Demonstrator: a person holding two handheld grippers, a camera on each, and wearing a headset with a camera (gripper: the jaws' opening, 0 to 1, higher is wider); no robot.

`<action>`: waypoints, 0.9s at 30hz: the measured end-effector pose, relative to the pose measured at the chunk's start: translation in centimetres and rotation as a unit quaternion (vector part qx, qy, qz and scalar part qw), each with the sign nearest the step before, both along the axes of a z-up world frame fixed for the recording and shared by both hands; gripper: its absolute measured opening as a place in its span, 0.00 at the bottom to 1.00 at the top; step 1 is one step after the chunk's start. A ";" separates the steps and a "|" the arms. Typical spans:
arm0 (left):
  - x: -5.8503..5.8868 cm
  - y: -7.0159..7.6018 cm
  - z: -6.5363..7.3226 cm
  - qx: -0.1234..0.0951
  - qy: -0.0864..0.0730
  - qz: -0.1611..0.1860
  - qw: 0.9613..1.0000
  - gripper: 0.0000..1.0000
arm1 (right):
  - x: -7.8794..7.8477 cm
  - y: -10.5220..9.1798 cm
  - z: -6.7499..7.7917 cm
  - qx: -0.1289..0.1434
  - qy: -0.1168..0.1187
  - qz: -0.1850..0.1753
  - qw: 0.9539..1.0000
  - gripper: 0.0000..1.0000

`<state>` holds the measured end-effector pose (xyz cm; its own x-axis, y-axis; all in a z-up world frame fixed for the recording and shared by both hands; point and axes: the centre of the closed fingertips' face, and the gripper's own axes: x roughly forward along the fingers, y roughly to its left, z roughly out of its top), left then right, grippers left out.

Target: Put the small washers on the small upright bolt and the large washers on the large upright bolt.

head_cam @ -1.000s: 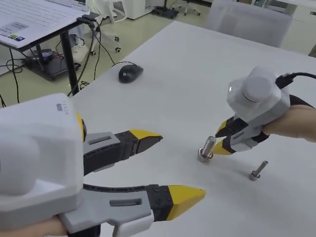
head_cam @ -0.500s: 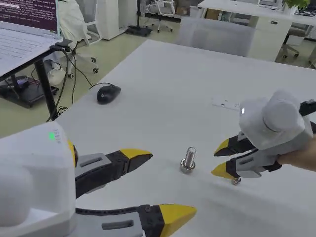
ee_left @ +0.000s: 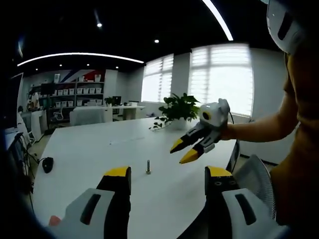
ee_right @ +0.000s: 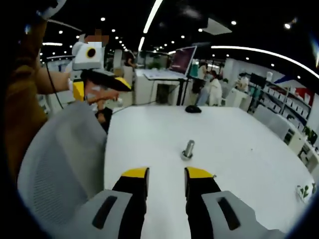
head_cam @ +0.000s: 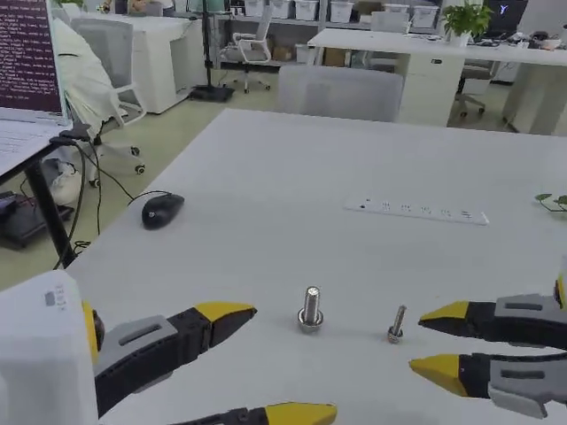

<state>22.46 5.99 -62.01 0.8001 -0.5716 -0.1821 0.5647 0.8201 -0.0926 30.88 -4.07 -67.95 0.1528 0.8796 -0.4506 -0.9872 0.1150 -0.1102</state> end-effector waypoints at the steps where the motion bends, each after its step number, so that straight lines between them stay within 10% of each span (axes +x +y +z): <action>1: -0.1 -0.1 0.1 -0.001 0.000 0.000 1.000 0.59 | -0.3 -0.7 0.2 0.014 0.005 -0.013 1.000 0.31; 5: -0.4 -0.3 0.4 -0.003 -0.002 -0.003 1.000 0.60 | -1.6 -2.6 0.7 0.063 0.032 -0.043 0.997 0.37; 27: -2.0 -1.1 1.0 -0.015 -0.002 0.001 1.000 0.62 | -5.3 -6.7 1.4 0.137 0.048 -0.118 0.982 0.56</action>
